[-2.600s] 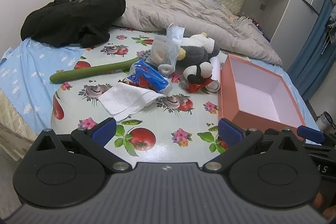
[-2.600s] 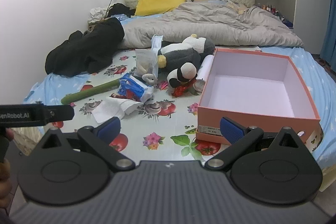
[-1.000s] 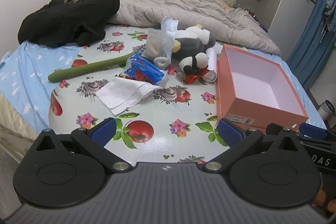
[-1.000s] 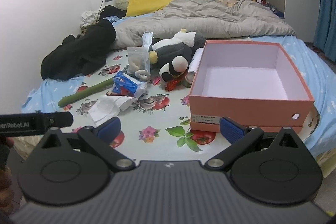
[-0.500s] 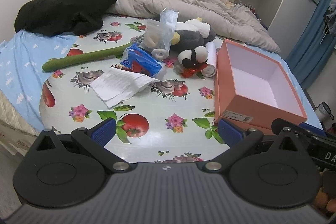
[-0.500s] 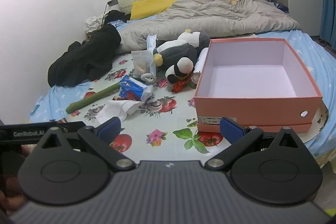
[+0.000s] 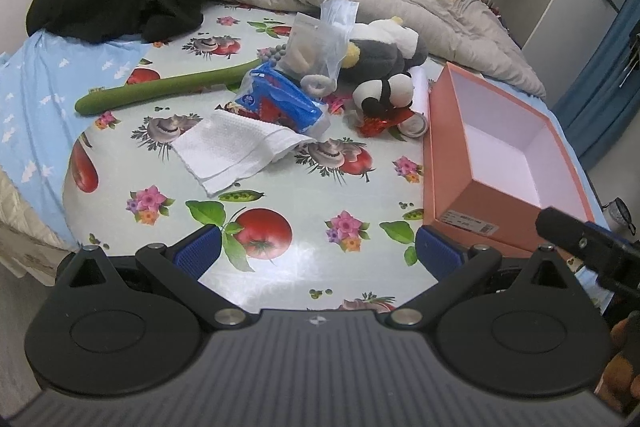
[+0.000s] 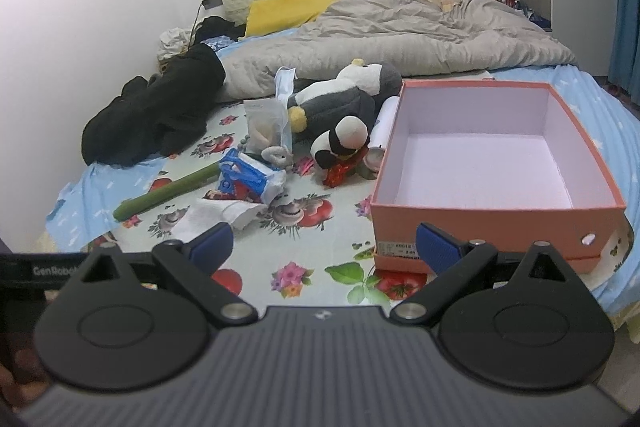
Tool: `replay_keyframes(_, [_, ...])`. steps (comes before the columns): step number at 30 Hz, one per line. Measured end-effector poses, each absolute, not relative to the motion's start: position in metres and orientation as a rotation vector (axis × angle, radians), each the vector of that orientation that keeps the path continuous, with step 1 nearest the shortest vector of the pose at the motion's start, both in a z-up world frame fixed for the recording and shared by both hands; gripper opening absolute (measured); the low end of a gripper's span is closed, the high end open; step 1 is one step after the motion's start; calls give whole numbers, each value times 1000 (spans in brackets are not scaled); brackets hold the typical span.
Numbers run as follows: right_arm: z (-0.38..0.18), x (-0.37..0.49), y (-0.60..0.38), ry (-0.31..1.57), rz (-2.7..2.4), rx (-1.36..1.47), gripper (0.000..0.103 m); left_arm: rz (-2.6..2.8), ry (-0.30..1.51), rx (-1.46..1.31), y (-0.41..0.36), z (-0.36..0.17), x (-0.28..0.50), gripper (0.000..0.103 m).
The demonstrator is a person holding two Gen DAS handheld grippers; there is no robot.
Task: Organize soft objects
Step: 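Reach the left tool to the white wipe while the right tool reaches the panda plush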
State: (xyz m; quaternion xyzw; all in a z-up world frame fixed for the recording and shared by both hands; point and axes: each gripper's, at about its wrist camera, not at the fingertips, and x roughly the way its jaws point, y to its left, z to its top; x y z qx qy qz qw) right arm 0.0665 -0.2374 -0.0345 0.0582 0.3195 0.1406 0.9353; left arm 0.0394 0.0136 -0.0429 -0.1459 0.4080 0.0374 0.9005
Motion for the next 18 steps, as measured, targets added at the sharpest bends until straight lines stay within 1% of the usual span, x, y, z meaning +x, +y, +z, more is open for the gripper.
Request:
replay_keyframes(10, [-38, 121, -230, 651, 286, 127, 100, 119, 874, -326, 31, -67, 81, 103])
replay_keyframes(18, [-46, 174, -213, 704, 317, 124, 100, 148, 909, -378, 52, -91, 124, 103])
